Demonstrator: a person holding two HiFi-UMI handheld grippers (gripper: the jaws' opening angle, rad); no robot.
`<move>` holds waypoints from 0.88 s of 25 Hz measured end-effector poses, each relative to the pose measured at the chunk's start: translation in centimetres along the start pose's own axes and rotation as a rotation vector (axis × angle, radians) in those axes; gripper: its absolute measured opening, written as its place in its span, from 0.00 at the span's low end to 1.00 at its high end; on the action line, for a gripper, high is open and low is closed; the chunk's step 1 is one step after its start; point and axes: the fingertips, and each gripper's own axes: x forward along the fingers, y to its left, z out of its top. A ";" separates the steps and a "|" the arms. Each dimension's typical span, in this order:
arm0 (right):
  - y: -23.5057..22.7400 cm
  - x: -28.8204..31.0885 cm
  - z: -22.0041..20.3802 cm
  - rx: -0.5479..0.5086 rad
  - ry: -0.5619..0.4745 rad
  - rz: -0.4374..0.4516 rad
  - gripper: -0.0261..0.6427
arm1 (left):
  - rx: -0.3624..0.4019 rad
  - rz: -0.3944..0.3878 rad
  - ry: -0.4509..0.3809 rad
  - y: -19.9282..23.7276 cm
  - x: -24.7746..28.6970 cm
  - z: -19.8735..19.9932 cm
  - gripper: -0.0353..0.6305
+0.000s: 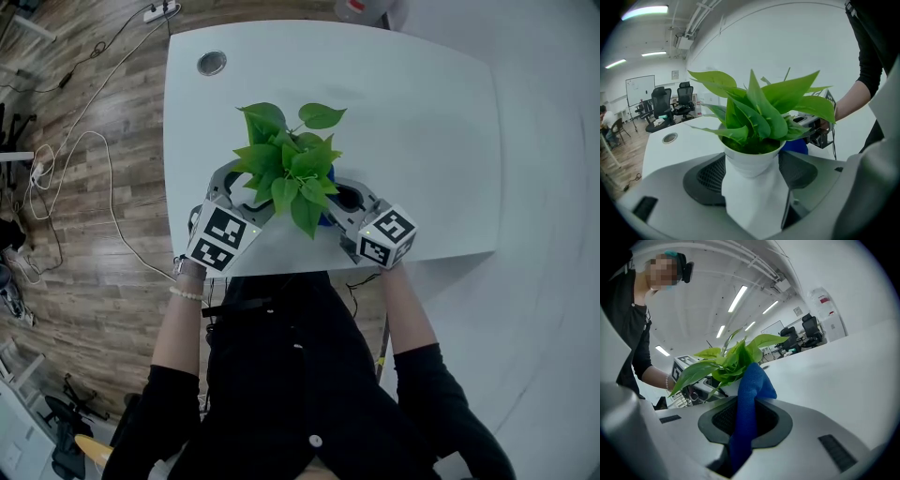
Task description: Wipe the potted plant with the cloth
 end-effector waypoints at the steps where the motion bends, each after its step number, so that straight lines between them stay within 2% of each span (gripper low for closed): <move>1: 0.4 0.0 -0.1 -0.001 -0.003 -0.012 0.17 | 0.001 0.002 -0.001 0.0 0.0 0.0 0.61; 8: 2.3 0.3 -1.0 0.008 -0.014 -0.058 0.17 | -0.022 0.025 0.010 0.0 0.2 -1.1 0.61; 12: 2.9 0.4 -1.2 0.011 -0.011 -0.067 0.17 | -0.010 0.034 0.019 -0.1 0.2 -1.3 0.61; 18: 2.8 -0.1 -0.9 0.038 -0.017 -0.093 0.17 | 0.012 -0.021 0.032 -0.7 -0.4 -1.3 0.61; 22: 2.5 -0.2 -1.2 0.047 -0.018 -0.103 0.17 | 0.064 -0.031 0.062 -0.5 -1.4 -2.5 0.61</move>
